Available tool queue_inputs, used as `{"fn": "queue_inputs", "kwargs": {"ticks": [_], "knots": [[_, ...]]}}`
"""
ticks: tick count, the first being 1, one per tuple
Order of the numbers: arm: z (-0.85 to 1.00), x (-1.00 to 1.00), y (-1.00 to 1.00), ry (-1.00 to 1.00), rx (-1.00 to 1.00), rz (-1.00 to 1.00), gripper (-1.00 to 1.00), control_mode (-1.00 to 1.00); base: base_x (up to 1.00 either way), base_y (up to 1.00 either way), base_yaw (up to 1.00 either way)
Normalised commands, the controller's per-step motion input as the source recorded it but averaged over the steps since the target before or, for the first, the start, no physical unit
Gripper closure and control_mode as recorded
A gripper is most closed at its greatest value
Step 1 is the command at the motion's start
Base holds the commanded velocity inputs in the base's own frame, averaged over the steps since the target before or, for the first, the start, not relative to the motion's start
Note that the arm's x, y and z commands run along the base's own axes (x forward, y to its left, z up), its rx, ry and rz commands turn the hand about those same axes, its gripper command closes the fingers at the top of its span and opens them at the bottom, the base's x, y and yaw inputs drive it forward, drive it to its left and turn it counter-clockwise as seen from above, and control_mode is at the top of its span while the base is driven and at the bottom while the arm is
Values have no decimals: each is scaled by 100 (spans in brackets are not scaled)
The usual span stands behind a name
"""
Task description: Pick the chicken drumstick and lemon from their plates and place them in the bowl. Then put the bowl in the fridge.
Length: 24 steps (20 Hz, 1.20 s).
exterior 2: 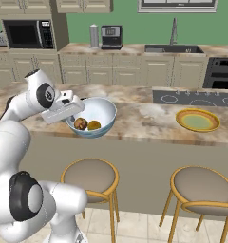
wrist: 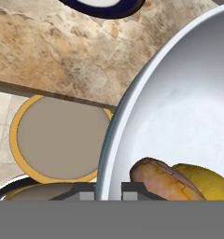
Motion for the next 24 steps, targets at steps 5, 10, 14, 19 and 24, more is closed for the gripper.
{"fn": "queue_inputs", "kwargs": {"ticks": [5, 10, 14, 19, 24], "knots": [[0, 0, 0, 0, 0, 0, 100, 100, -40, 2, 3], [0, 0, 0, 0, 0, 0, 100, 100, -59, 7, 0], [0, 0, 0, 0, 0, 0, 100, 100, -62, 10, 0], [0, 0, 0, 0, 0, 0, 100, 100, -52, 38, 0], [0, 0, 0, 0, 0, 0, 100, 100, -28, 74, -7]]}}
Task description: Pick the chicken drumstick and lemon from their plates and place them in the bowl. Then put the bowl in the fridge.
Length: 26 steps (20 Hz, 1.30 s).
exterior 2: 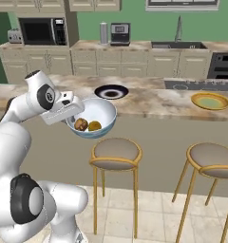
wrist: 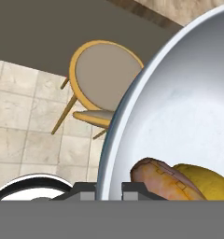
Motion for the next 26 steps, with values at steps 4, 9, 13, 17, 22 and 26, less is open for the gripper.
{"fn": "queue_inputs", "kwargs": {"ticks": [4, 9, 13, 17, 22, 26], "knots": [[0, 0, 0, 0, 0, 0, 100, 100, -15, 80, -9], [0, 0, 0, 0, 0, 0, 100, 100, -3, 83, -8], [0, 0, 0, 0, 0, 0, 100, 100, 0, 83, -9], [0, 0, 0, 0, 0, 0, 100, 100, 0, 70, -27], [0, 0, 0, 0, 0, 0, 100, 100, 13, 38, -66], [0, 0, 0, 0, 0, 0, 100, 100, 19, 30, -75]]}}
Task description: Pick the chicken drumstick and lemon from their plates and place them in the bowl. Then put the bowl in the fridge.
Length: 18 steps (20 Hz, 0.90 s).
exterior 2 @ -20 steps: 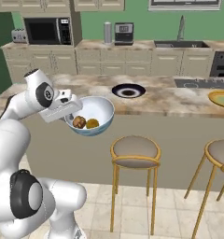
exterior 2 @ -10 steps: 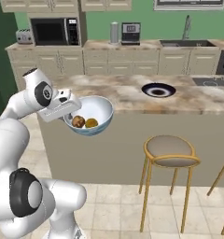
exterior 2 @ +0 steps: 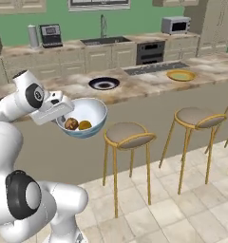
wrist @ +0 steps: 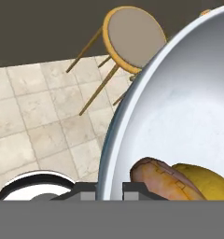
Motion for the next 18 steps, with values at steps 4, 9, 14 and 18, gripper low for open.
{"fn": "queue_inputs", "kwargs": {"ticks": [4, 9, 14, 18], "knots": [[0, 0, 0, 0, 0, 0, 100, 100, 20, 25, -81], [0, 0, 0, 0, 0, 0, 100, 100, 16, 22, -85], [0, 0, 0, 0, 0, 0, 100, 100, 25, 27, -78], [0, 0, 0, 0, 0, 0, 100, 100, 50, 39, -55]]}}
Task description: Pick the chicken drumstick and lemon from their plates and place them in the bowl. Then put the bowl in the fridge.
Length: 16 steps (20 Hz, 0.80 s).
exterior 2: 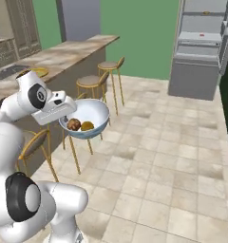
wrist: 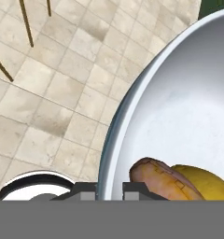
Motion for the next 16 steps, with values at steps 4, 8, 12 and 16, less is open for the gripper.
{"fn": "queue_inputs", "kwargs": {"ticks": [4, 8, 12, 16], "knots": [[0, 0, 0, 0, 0, 0, 100, 100, 73, 34, -33], [0, 0, 0, 0, 0, 0, 100, 100, 87, 30, -21], [0, 0, 0, 0, 0, 0, 100, 100, 94, 26, -14], [0, 0, 0, 0, 0, 0, 100, 100, 94, 15, -10]]}}
